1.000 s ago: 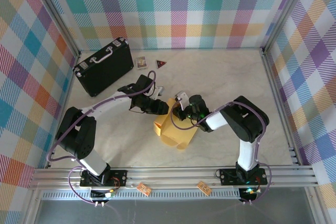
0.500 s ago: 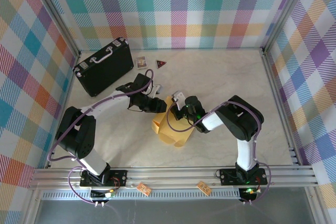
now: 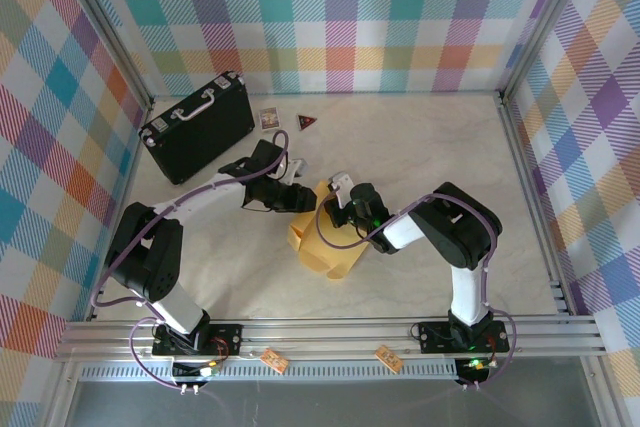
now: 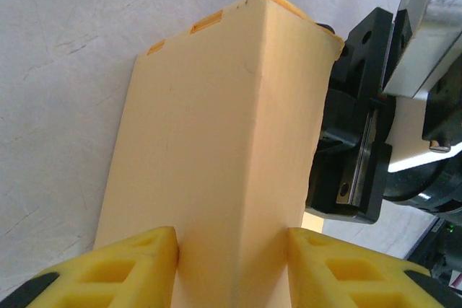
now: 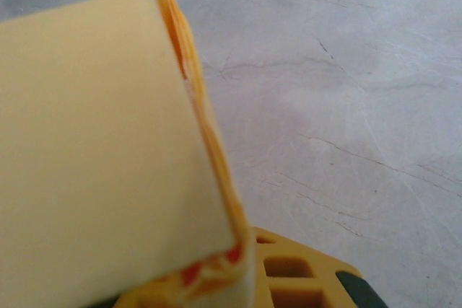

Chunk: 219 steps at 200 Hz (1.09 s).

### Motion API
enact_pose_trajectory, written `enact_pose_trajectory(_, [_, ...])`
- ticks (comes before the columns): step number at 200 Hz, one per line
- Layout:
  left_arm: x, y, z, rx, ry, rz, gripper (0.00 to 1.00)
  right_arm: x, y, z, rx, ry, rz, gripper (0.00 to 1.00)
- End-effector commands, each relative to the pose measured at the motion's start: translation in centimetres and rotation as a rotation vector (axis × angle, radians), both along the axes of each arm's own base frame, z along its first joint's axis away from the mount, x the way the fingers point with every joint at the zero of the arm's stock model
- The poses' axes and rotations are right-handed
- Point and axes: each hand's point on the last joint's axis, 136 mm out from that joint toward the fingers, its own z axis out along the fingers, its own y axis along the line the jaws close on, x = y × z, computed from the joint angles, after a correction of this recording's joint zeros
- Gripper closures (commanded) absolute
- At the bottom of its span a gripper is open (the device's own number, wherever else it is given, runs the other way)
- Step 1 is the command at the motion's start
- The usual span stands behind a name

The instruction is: Fold the paper box

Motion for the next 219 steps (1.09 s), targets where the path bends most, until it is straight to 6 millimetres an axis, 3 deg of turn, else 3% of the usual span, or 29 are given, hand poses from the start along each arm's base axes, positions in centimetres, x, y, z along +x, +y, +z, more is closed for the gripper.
enact_pose_trajectory(1, [-3.0, 0.5, -3.2, 0.016, 0.168, 0.009, 0.57, 0.3, 1.2, 0.5, 0.061, 0.055, -0.025, 1.00])
enact_pose_trajectory(30, [-2.8, 1.1, -2.8, 0.015, 0.164, 0.033, 0.57, 0.0, 2.0, 0.7, 0.054, 0.040, 0.018, 1.00])
enact_pose_trajectory(58, [-2.6, 1.8, -3.4, 0.054, 0.169, 0.042, 0.57, -0.4, 2.3, 1.1, 0.052, 0.017, 0.053, 0.93])
enact_pose_trajectory(87, [-2.5, 2.4, -3.8, 0.090, 0.167, 0.047, 0.58, -0.5, 2.1, 1.8, 0.050, -0.011, 0.067, 0.74])
enact_pose_trajectory(103, [-2.4, 2.6, -3.7, 0.096, 0.166, 0.049, 0.58, -1.0, 2.2, 2.8, 0.066, -0.050, 0.101, 0.74])
enact_pose_trajectory(135, [-2.4, 2.7, -3.9, 0.101, 0.172, 0.046, 0.58, -1.0, 2.0, 2.9, 0.029, -0.106, 0.126, 0.74])
enact_pose_trajectory(178, [-2.3, 2.8, -3.8, 0.098, 0.169, 0.044, 0.58, -3.1, 1.9, 4.3, 0.035, -0.134, 0.250, 0.65])
enact_pose_trajectory(219, [-2.3, 2.8, -3.6, 0.094, 0.168, 0.041, 0.58, -1.6, 1.4, 4.6, 0.010, -0.132, 0.252, 0.73])
